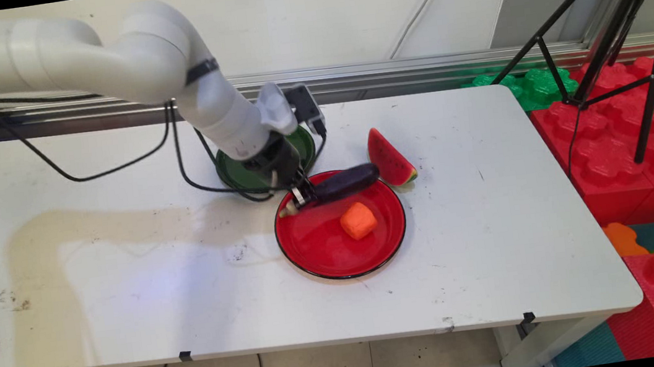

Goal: Place the picked object on the table

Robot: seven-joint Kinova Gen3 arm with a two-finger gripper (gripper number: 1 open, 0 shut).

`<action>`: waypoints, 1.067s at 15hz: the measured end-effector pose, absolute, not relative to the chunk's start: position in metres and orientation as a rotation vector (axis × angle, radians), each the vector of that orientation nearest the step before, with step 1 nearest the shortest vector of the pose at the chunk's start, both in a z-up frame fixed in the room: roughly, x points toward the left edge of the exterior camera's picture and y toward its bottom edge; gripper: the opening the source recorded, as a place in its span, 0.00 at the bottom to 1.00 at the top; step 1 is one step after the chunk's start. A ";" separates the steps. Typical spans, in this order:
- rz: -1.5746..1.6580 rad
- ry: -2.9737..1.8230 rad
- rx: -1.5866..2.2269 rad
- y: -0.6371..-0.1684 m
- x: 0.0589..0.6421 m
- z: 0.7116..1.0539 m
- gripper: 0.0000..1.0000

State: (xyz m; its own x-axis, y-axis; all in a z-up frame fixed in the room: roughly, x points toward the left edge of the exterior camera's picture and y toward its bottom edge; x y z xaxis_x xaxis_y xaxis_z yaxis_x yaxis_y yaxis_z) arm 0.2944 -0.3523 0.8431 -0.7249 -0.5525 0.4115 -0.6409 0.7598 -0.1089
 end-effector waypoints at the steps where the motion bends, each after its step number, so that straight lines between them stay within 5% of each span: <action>1: 0.361 -2.592 0.915 -0.350 0.296 0.852 0.00; 9: 0.482 -2.554 0.969 -0.300 0.343 0.934 0.00; 16: 0.528 -2.673 1.009 -0.252 0.412 0.959 0.00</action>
